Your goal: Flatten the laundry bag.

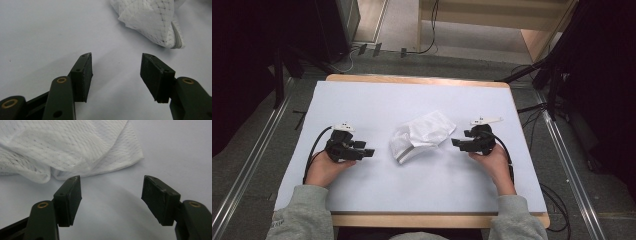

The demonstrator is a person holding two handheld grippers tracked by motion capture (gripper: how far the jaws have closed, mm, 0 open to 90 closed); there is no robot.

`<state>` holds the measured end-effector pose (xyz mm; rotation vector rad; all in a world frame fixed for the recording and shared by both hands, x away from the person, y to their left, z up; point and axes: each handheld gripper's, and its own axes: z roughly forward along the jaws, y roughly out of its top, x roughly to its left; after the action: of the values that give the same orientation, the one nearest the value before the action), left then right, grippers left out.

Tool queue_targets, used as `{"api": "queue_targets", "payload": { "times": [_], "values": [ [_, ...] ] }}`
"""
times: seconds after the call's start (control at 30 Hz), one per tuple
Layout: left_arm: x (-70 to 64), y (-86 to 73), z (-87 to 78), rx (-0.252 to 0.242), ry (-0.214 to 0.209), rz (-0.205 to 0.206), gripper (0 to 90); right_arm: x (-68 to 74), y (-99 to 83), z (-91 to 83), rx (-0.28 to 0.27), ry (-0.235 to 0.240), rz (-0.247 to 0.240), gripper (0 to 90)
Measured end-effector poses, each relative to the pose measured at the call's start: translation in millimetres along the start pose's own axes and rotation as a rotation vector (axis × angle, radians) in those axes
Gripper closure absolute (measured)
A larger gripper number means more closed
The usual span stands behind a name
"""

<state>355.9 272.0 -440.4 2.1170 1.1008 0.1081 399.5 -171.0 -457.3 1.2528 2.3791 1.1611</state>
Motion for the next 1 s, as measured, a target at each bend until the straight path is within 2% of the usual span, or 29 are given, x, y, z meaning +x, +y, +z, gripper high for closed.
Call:
{"api": "queue_targets", "payload": {
  "times": [0.13, 0.23, 0.33, 0.47, 0.53, 0.63, 0.73, 0.83, 0.9, 1.0],
  "values": [
    [-0.7, 5.6, 1.7, -0.021, -0.011, 0.004, 44.1, 4.1, -2.9, -1.4, 0.009, 0.0, -0.012, 35.6],
    [-1.1, 5.0, 3.5, -0.008, -0.024, -0.007, 43.8, 3.6, -2.9, -3.3, 0.012, 0.013, 0.014, 37.6],
    [-2.2, 1.7, 3.7, 0.021, -0.012, -0.01, 43.2, 4.0, 1.2, -3.8, -0.011, 0.03, 0.059, 39.9],
    [-2.9, 3.8, -0.7, 0.0, -0.005, -0.004, 42.7, 7.7, 2.4, -1.0, 0.023, 0.031, 0.083, 41.5],
    [-5.2, 5.1, -2.5, -0.004, 0.009, 0.007, 42.7, 8.2, 1.6, -1.4, 0.031, 0.018, 0.07, 42.4],
    [-8.7, 6.8, -2.5, -0.005, 0.015, 0.022, 42.8, 8.5, 1.3, -3.8, 0.021, 0.029, 0.077, 45.3],
    [-13.1, 11.4, -1.1, 0.002, 0.011, 0.04, 42.5, 9.7, 1.1, -4.1, 0.018, 0.024, 0.068, 47.9],
    [-19.5, 18.5, 2.9, -0.03, -0.02, 0.053, 40.7, 9.1, -0.4, -1.6, 0.031, 0.021, 0.065, 50.4],
    [-24.0, 22.3, 7.6, -0.021, -0.025, 0.088, 39.4, 8.0, -1.2, -0.7, 0.037, 0.019, 0.068, 51.3],
    [-29.9, 28.1, 12.4, -0.016, -0.032, 0.107, 38.6, 6.8, -3.0, -2.7, 0.033, 0.005, 0.081, 52.0]
  ]
}}
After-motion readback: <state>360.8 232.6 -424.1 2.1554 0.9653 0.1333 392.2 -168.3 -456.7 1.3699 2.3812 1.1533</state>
